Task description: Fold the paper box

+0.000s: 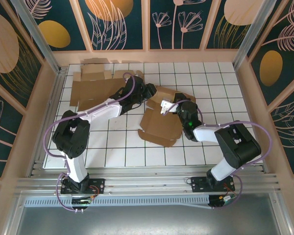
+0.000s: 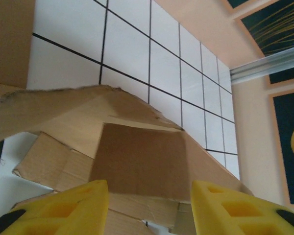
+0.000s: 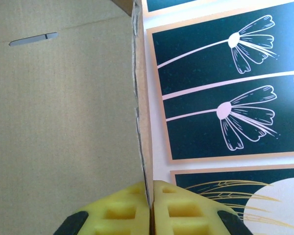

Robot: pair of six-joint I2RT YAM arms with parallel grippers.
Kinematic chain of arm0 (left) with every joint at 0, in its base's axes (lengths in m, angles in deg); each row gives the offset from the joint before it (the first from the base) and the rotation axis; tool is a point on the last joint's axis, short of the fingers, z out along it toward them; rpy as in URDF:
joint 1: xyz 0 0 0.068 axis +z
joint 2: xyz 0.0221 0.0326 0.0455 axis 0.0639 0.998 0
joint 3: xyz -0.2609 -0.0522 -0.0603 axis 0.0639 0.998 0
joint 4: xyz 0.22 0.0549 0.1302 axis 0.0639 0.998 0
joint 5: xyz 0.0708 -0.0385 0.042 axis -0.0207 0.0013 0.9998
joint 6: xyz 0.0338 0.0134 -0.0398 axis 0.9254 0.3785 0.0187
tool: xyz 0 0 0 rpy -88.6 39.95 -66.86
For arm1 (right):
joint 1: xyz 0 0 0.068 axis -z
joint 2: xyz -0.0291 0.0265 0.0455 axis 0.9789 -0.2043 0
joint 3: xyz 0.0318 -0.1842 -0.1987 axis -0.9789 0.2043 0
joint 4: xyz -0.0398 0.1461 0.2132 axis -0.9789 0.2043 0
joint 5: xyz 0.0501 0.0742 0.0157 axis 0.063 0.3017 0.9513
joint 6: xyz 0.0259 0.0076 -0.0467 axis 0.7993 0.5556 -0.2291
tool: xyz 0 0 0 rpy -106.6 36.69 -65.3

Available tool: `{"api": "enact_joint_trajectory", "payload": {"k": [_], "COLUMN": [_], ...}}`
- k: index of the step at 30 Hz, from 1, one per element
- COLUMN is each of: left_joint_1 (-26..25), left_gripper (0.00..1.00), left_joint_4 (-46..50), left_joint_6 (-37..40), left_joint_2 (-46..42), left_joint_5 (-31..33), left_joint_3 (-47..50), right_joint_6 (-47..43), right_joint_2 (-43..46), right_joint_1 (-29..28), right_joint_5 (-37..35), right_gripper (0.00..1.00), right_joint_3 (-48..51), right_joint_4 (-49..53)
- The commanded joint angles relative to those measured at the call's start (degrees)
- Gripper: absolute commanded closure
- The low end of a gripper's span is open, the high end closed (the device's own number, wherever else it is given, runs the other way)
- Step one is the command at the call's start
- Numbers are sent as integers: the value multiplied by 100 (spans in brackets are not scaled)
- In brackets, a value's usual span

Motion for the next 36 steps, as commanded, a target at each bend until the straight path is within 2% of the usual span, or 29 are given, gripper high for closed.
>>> {"api": "enact_joint_trajectory", "payload": {"k": [1, 10, 16, 18, 22, 25, 28, 29, 31, 32, 36], "left_joint_1": [126, 171, 170, 172, 170, 169, 169, 171, 171, 177, 170], "left_gripper": [51, 56, 57, 61, 76, 76, 70, 69, 69, 69, 68], "left_joint_4": [-279, -1058, -1118, -1064, -993, -893, -589, -511, -405, -357, -170], "left_joint_6": [-47, 39, 91, 34, 57, 183, 464, 552, 672, 732, 853], "left_joint_2": [158, 699, 809, 926, 1115, 1148, 1093, 1066, 1036, 1034, 1122], "left_joint_5": [-6, -1261, -1700, -1848, -1839, -1760, -1495, -1396, -1231, -1183, -1115], "left_joint_3": [-261, -430, -353, -360, -389, -444, -545, -564, -605, -640, -839], "right_joint_6": [127, 210, 351, 427, 563, 623, 782, 934, 1378, 1592, 2690], "right_joint_2": [19, -32, -78, -115, -248, -241, -79, 24, 294, 456, 1313], "right_joint_1": [-67, -103, -111, -132, -164, -164, -269, -278, -308, -321, -267], "right_joint_5": [-37, -4, -39, -38, -130, -153, -122, -80, 129, 322, 2123], "right_gripper": [90, 89, 89, 89, 87, 82, 76, 70, 50, 44, 36], "right_joint_3": [128, 136, 54, 43, 23, 53, 72, 40, -92, -177, -929], "right_joint_4": [-271, -146, 30, 39, -74, -43, 140, 343, 1025, 1438, 4335]}}
